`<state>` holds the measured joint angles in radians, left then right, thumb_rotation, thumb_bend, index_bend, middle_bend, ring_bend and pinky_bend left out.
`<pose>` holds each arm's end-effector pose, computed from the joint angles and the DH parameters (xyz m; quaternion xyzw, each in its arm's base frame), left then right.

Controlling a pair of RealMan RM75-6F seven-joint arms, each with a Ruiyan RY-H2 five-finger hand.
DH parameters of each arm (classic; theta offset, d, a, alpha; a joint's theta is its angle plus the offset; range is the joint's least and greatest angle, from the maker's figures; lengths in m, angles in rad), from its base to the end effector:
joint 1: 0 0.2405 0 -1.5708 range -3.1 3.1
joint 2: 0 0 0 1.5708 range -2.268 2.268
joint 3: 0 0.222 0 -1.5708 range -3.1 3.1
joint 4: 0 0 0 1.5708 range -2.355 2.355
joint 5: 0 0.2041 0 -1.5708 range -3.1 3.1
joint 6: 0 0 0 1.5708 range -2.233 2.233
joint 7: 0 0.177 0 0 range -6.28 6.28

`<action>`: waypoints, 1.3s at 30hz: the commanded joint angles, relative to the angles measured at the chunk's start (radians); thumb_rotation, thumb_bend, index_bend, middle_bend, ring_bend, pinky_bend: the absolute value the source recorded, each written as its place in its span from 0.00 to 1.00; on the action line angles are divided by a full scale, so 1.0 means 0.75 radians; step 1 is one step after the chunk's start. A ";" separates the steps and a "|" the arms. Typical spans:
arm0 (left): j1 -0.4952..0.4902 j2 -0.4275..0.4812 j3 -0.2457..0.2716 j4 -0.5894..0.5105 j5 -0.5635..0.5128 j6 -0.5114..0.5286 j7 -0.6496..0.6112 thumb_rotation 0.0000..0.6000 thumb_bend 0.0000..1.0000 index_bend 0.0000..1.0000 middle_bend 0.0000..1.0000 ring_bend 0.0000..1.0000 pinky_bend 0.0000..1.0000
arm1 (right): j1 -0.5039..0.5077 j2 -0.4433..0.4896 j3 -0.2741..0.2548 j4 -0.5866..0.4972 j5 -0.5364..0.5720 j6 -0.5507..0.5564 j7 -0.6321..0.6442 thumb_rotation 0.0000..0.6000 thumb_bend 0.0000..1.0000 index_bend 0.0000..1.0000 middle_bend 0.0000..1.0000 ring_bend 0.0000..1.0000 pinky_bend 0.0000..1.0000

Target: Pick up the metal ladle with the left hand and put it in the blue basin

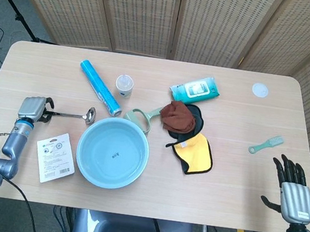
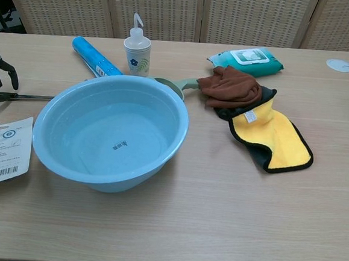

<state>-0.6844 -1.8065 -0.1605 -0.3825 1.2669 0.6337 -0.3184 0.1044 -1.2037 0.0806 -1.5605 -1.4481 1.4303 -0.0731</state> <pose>-0.3308 0.4181 0.0301 -0.6243 -0.4763 -0.2433 0.5694 -0.2845 -0.2227 0.1291 0.5938 -0.3911 0.3679 0.5992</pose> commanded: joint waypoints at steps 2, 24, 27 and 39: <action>-0.003 -0.016 -0.003 0.015 0.000 -0.019 -0.008 1.00 0.35 0.48 1.00 0.92 0.91 | 0.002 -0.002 -0.001 0.001 0.001 -0.004 -0.003 1.00 0.00 0.00 0.00 0.00 0.00; -0.013 -0.071 -0.009 0.087 0.026 -0.023 -0.019 1.00 0.44 0.68 1.00 0.92 0.91 | 0.003 0.010 -0.003 -0.014 0.008 -0.011 0.006 1.00 0.00 0.00 0.00 0.00 0.00; -0.007 -0.044 -0.016 0.070 0.035 0.043 -0.030 1.00 0.50 0.76 1.00 0.92 0.91 | 0.002 0.014 -0.003 -0.018 0.006 -0.009 0.011 1.00 0.00 0.00 0.00 0.00 0.00; 0.032 0.158 -0.059 -0.125 0.032 0.251 0.023 1.00 0.54 0.85 1.00 0.92 0.91 | -0.003 0.035 -0.006 -0.044 -0.010 0.006 0.036 1.00 0.00 0.00 0.00 0.00 0.00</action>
<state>-0.6689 -1.7123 -0.1967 -0.4476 1.2931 0.7981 -0.3164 0.1023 -1.1782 0.0762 -1.5932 -1.4549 1.4344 -0.0464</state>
